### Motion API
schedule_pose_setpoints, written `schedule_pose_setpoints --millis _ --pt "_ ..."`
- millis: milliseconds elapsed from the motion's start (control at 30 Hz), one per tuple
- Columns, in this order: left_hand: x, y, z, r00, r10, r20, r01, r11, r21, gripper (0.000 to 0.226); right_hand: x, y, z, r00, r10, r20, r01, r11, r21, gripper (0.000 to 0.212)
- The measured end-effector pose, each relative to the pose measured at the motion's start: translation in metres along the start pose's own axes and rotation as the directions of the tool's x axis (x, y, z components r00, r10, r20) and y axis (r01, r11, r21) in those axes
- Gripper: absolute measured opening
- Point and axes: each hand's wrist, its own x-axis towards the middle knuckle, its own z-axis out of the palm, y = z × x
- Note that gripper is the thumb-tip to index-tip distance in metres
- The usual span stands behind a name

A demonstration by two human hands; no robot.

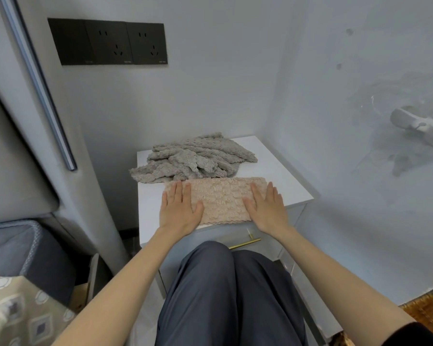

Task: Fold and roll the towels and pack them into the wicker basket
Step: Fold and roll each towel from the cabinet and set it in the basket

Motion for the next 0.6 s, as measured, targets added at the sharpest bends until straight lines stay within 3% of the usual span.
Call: schedule_pose_setpoints --millis 233,400,500,600 --pt "-0.001 0.006 -0.011 0.998 -0.013 0.064 0.013 1.000 0.003 0.068 0.006 -0.009 -0.035 0.992 0.129 -0.008 -0.127 0.985 0.116 0.060" --pt "-0.002 0.009 -0.021 0.992 0.085 -0.094 -0.091 0.994 -0.062 0.061 0.021 -0.011 -0.060 0.931 0.304 0.203 -0.339 0.927 0.162 0.083" --pt "0.005 0.012 -0.030 0.982 0.151 -0.113 -0.156 0.987 -0.040 0.055 0.028 -0.011 -0.070 0.908 0.276 0.315 -0.361 0.897 0.256 0.070" --pt "0.017 0.013 -0.037 0.990 0.137 -0.011 -0.138 0.990 -0.019 0.055 0.030 -0.010 -0.081 0.909 0.219 0.356 -0.357 0.848 0.391 0.042"
